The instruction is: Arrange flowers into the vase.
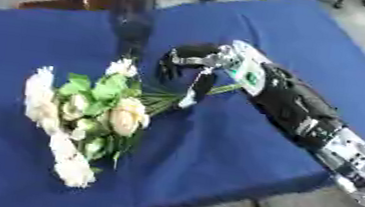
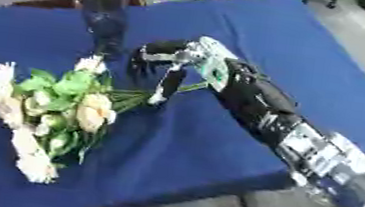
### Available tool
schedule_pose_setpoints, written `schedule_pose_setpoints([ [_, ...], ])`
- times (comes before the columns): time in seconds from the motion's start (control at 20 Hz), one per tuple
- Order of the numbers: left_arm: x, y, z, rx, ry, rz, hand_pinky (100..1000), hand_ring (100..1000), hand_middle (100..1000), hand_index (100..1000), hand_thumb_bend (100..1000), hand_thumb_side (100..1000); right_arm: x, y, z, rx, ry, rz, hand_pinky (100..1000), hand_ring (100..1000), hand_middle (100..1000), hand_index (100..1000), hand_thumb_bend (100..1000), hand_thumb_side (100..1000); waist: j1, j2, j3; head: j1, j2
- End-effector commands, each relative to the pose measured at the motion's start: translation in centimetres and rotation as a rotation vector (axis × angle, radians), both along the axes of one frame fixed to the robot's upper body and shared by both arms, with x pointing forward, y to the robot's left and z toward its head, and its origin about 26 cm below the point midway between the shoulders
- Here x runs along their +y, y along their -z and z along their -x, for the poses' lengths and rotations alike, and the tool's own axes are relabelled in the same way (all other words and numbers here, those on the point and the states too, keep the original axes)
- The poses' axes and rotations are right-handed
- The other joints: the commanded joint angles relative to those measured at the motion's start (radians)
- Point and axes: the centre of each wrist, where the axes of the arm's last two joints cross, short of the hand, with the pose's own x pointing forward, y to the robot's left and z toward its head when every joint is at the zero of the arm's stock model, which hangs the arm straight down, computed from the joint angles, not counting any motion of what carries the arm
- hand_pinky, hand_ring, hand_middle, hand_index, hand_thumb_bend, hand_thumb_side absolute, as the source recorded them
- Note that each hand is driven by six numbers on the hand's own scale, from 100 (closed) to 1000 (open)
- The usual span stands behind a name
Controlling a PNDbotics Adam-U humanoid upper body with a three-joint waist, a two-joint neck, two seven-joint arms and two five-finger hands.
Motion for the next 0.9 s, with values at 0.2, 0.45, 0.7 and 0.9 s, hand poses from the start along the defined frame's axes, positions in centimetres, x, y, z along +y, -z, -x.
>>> schedule_pose_setpoints([
  [0.2,0.19,-0.71,0.05,-0.027,-0.001,-0.004,530,552,609,818,312,958,-0.18,-1.22,-0.32,0.076,-0.36,0.297,539,625,759,663,547,377,0.017,0.003,0.001,0.0,0.005],
  [0.45,0.19,-0.68,0.06,-0.026,0.0,-0.003,530,551,609,818,311,960,-0.06,-1.09,-0.35,0.077,-0.36,0.305,538,623,760,663,535,367,0.019,0.004,0.001,0.0,0.005],
  [0.7,0.19,-0.68,0.07,-0.026,-0.001,-0.002,530,551,609,818,310,960,0.11,-1.03,-0.39,0.076,-0.361,0.319,536,621,762,662,527,363,0.021,0.005,0.002,0.0,0.005],
  [0.9,0.18,-0.65,0.07,-0.025,-0.001,0.0,531,551,609,818,310,960,0.29,-0.92,-0.44,0.076,-0.362,0.33,534,618,764,660,523,362,0.022,0.005,0.003,-0.001,0.005],
])
